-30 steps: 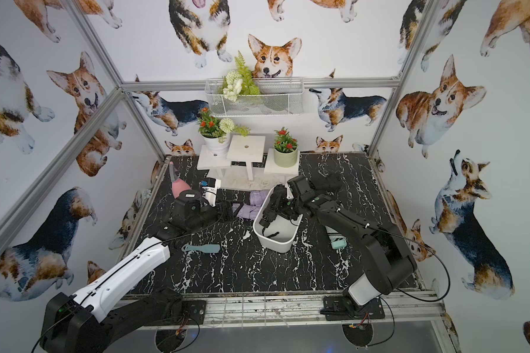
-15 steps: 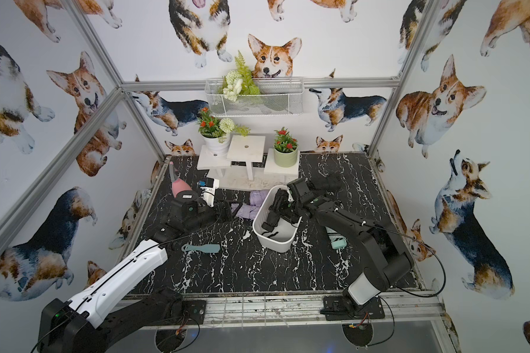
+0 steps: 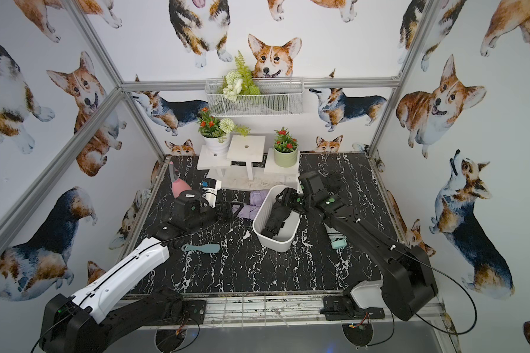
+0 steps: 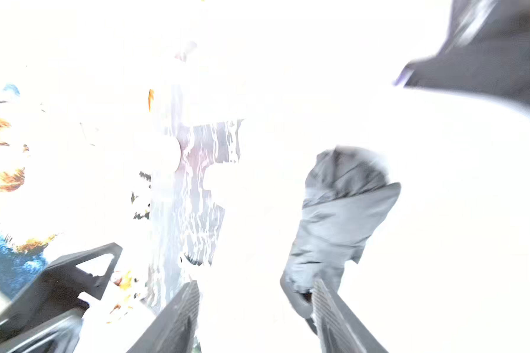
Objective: Put the umbrella into the storage box
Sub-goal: Place the umbrella in the storage box, then pick up the umbrella from the center of the board.
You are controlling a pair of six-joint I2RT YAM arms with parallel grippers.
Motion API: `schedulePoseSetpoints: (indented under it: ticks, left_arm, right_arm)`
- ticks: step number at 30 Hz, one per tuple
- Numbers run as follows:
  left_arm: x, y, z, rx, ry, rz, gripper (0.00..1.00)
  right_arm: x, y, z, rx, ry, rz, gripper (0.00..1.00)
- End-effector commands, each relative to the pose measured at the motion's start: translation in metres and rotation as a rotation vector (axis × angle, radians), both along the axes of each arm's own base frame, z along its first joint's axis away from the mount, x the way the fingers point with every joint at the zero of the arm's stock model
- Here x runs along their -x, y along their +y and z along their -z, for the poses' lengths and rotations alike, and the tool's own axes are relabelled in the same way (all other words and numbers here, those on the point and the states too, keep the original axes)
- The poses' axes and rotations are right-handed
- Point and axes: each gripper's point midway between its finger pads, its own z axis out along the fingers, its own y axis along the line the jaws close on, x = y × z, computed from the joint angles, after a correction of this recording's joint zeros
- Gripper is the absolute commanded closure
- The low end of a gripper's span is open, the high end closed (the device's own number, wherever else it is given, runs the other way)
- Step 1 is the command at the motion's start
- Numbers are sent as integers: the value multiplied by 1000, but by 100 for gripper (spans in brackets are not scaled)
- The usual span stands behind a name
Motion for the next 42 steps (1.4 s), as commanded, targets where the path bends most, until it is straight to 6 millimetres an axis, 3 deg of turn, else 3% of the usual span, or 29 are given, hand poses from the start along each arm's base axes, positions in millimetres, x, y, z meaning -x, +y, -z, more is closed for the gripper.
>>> schedulePoseSetpoints:
  ticks: [1, 7, 11, 19, 26, 36, 37, 39, 42]
  left_arm:
    - [0, -5, -2, -50, -43, 8, 15]
    - [2, -22, -1, -69, -65, 41, 15]
    - [-1, -27, 4, -93, -50, 40, 15]
    - [-5, -34, 10, -113, -22, 45, 15]
    - [-3, -31, 11, -123, -28, 41, 15]
    - [-7, -35, 17, -143, -13, 55, 15]
    - [-8, -35, 18, -144, -13, 54, 15]
    - [-8, -35, 18, -146, -11, 55, 15]
    - [-7, -34, 20, -154, -12, 53, 15]
  right_arm:
    - [7, -53, 7, 175, -16, 49, 34]
    - [-2, -130, -6, 127, -36, 221, 31]
    - [-25, -166, 13, 101, 48, 320, 29]
    - [-100, -168, 51, -42, 201, 385, 30]
    - [-154, -173, 71, -120, 250, 506, 32]
    - [-184, -178, 110, -157, 353, 625, 30]
    - [-187, -178, 114, -156, 357, 636, 26]
    - [-191, -177, 121, -146, 376, 644, 0]
    - [-205, -172, 134, -133, 409, 651, 5]
